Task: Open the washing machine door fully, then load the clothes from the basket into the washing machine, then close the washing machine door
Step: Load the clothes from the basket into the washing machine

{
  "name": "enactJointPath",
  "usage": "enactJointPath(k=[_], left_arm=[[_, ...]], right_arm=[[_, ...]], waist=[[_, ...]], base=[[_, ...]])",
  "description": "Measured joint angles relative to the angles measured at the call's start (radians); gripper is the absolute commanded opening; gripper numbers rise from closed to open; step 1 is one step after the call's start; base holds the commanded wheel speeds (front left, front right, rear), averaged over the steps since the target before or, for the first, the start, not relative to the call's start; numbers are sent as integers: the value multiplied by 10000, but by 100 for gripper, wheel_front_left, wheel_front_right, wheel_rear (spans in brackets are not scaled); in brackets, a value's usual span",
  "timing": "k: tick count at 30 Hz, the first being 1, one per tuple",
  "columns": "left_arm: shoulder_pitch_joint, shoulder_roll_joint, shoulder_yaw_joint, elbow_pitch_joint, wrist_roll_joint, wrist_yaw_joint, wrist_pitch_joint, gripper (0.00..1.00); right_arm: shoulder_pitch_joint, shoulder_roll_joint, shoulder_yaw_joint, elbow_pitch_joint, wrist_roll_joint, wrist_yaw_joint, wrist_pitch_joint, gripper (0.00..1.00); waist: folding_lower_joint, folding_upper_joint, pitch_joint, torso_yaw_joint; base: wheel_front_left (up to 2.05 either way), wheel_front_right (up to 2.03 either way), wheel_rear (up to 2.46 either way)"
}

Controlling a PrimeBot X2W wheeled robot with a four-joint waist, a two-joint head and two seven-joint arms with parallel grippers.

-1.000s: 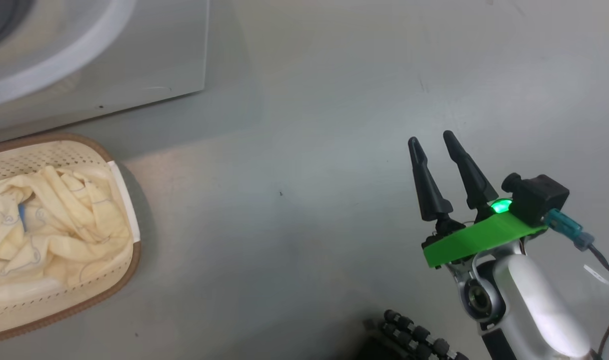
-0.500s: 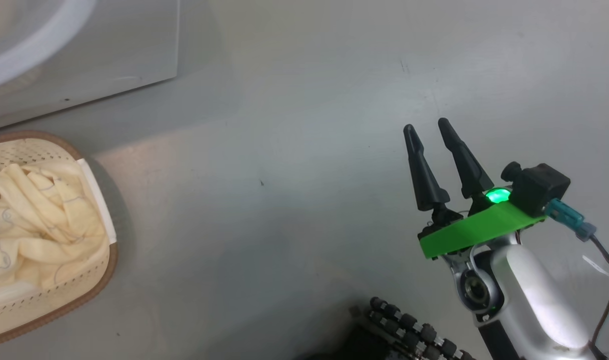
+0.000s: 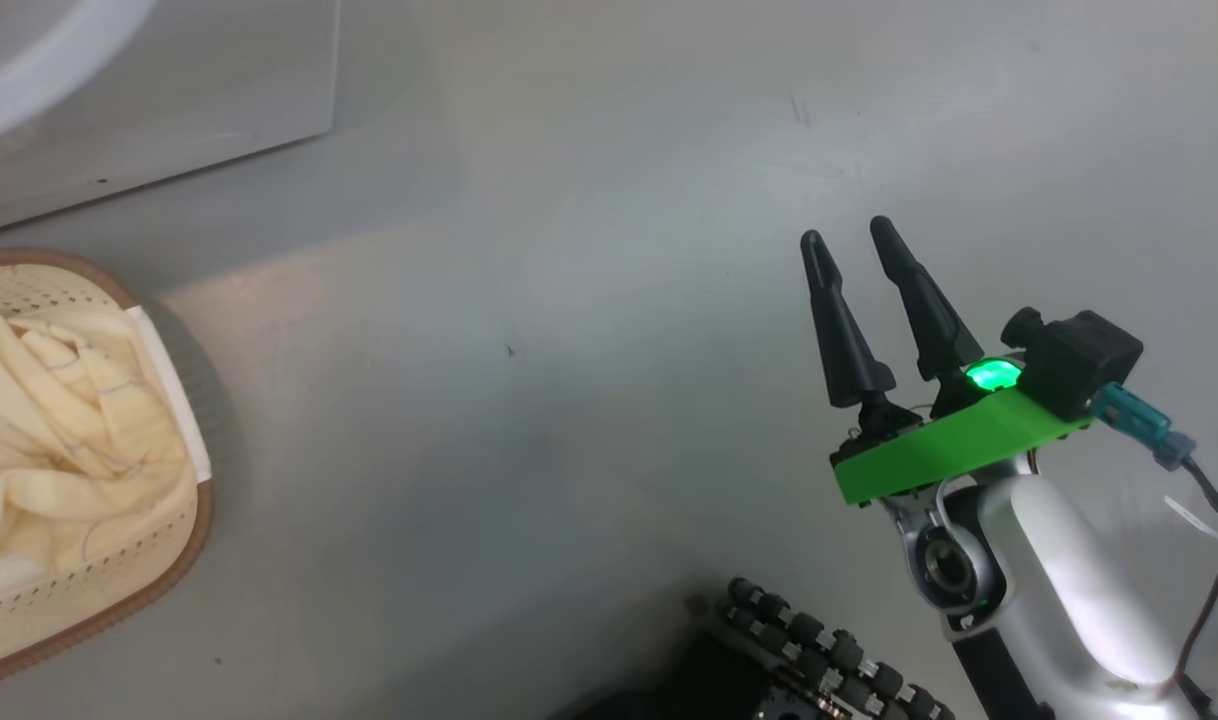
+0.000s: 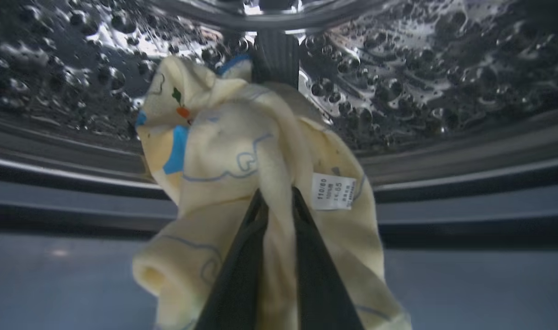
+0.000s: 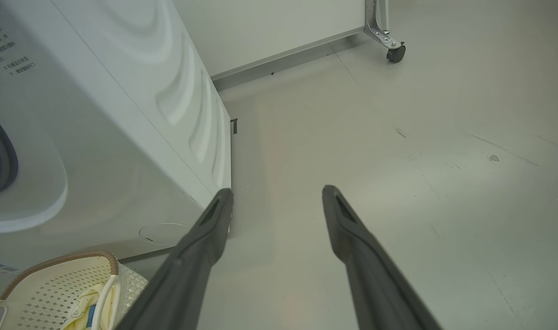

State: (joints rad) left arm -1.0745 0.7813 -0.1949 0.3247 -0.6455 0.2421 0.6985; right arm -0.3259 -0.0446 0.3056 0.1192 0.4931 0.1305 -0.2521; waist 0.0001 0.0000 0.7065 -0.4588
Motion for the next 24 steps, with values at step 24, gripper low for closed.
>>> enactJointPath(k=[24], left_arm=[[-2880,284,-15,955,2934,50,-6803,0]], right_arm=[[-285,21,326,-224,351,0,0,100]], waist=[[-1,1,1631,-601]], base=[[0,0,0]])
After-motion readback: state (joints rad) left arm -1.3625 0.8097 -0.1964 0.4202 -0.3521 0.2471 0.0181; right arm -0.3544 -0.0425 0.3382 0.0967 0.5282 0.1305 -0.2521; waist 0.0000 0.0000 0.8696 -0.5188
